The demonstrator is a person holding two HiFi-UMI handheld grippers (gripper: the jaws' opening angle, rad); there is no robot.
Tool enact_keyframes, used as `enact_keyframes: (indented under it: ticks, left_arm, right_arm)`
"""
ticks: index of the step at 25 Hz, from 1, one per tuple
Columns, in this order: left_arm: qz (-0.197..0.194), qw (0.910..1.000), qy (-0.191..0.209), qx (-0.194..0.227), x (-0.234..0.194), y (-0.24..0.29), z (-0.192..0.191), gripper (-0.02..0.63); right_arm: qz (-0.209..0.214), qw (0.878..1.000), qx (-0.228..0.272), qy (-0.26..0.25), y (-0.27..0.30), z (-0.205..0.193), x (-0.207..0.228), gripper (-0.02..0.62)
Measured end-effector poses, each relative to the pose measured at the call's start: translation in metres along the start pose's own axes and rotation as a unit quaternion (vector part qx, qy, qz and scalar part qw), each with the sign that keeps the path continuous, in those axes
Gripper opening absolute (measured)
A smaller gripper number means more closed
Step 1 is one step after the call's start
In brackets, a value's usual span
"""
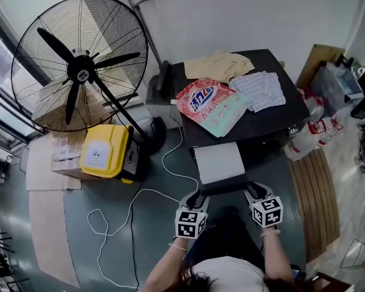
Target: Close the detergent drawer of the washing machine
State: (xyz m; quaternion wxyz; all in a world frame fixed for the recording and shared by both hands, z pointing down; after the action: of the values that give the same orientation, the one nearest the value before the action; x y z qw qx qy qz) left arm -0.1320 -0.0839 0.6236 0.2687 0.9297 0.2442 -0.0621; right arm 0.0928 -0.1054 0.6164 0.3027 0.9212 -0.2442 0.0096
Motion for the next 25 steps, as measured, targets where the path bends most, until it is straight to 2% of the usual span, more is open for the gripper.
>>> enact_keyframes:
  ticks: [13, 25]
  left_arm:
    - [0.023, 0.9997, -0.01, -0.001, -0.003, 0.006, 0.006, 0.149]
    - [0.053, 0.9985, -0.01, -0.006, -0.007, 0.015, 0.017, 0.147]
  right_arm:
    - [0.024, 1.0, 0.01, 0.008, 0.009, 0.005, 0.005, 0.156]
    - [0.067, 0.998, 0.011, 0.009, 0.022, 0.014, 0.015, 0.16]
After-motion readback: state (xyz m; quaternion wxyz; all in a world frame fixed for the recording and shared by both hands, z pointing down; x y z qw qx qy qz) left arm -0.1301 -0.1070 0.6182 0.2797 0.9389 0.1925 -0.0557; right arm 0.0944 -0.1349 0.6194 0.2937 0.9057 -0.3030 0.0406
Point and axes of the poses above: the fingertips, and each gripper's own axes: y forward along the fingers, x to its right, z out of its top, the point moved 6 cm from there along -y, backward along the fingers, and after that the axes turned 4 degrees about x, right-handed, at the moved point
